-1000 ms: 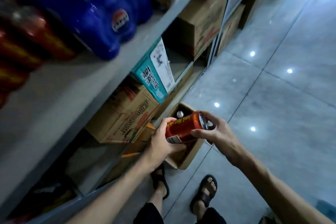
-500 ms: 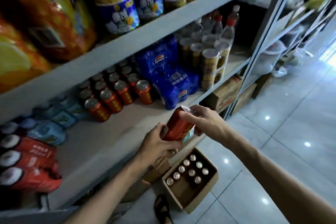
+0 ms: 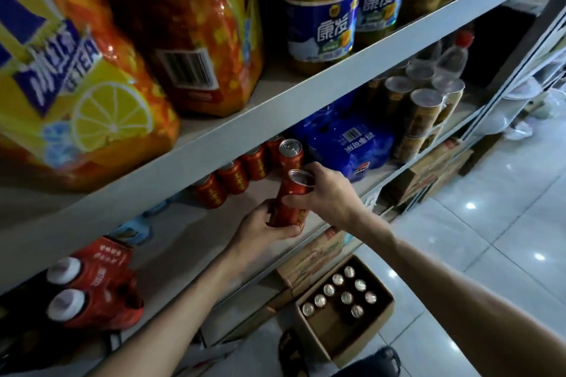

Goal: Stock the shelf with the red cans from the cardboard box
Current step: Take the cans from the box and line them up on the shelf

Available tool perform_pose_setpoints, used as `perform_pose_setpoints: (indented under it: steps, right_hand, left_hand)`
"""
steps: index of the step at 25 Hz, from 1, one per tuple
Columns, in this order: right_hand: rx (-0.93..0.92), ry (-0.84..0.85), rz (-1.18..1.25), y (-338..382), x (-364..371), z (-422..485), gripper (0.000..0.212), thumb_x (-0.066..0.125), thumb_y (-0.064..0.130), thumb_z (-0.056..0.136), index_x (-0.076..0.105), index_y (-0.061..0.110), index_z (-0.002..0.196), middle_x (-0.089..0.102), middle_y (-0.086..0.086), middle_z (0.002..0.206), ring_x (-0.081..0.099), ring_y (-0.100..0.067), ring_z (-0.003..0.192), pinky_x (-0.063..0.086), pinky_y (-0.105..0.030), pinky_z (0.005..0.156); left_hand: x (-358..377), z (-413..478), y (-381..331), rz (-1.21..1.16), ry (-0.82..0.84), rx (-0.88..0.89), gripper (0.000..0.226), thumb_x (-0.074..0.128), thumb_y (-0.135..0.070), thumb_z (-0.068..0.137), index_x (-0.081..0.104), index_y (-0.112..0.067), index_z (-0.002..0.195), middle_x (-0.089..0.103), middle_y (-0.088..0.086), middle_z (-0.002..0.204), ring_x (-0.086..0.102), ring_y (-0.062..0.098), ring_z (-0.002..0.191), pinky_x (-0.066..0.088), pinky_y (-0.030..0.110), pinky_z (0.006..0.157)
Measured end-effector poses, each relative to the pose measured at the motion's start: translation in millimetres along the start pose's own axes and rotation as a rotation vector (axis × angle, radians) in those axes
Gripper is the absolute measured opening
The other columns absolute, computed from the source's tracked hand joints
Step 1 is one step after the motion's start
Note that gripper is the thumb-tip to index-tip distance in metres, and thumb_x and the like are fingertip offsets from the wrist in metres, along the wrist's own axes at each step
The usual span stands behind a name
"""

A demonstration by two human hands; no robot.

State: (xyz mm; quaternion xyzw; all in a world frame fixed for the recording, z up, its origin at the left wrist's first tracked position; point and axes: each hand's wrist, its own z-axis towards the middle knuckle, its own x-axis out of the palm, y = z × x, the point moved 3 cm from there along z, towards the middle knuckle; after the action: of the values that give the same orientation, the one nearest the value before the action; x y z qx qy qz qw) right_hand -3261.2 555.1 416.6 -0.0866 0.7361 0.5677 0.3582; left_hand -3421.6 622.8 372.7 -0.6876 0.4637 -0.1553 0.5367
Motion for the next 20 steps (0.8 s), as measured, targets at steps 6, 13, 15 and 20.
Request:
perform_pose_setpoints:
  steps: [6, 13, 15, 20]
  right_hand:
    - [-0.324, -0.083, -0.569, -6, 33, 65, 0.075, 0.077, 0.051, 0.068, 0.049, 0.023, 0.132, 0.06, -0.002, 0.13, 0.056, -0.025, 0.118, 0.044, -0.039, 0.098]
    - [-0.426, -0.075, -0.679, -10, 56, 93, 0.079, 0.075, 0.056, 0.064, 0.056, 0.016, 0.129, 0.066, -0.004, 0.119, 0.047, -0.026, 0.11, 0.037, -0.041, 0.098]
    - [-0.423, -0.078, -0.684, -10, 58, 97, 0.078, 0.072, 0.058, 0.065, 0.055, 0.017, 0.129, 0.066, -0.002, 0.119, 0.045, -0.024, 0.109, 0.037, -0.041, 0.098]
    - [-0.427, -0.047, -0.777, -10, 56, 104, 0.082, 0.068, 0.065, 0.07, 0.052, 0.018, 0.135, 0.058, -0.003, 0.131, 0.041, -0.025, 0.121, 0.034, -0.039, 0.102]
  left_hand:
    - [-21, 20, 54, 0.853, 0.072, -0.303, 0.131, 0.076, -0.069, 0.06, 0.003, -0.02, 0.158, 0.002, 0.016, 0.164, -0.002, 0.037, 0.151, 0.01, 0.05, 0.122]
    - [-17, 26, 65, 0.967, 0.145, -0.4, 0.131, 0.078, -0.066, 0.062, -0.001, -0.021, 0.157, -0.007, 0.036, 0.157, -0.004, 0.059, 0.142, 0.011, 0.06, 0.118]
    - [-16, 27, 64, 0.951, 0.149, -0.404, 0.13, 0.079, -0.063, 0.063, -0.001, -0.02, 0.157, -0.008, 0.037, 0.156, -0.004, 0.061, 0.142, 0.012, 0.06, 0.117]
    - [-16, 26, 60, 0.961, 0.171, -0.397, 0.129, 0.077, -0.063, 0.066, -0.002, -0.016, 0.157, -0.009, 0.041, 0.154, -0.005, 0.062, 0.141, 0.009, 0.061, 0.118]
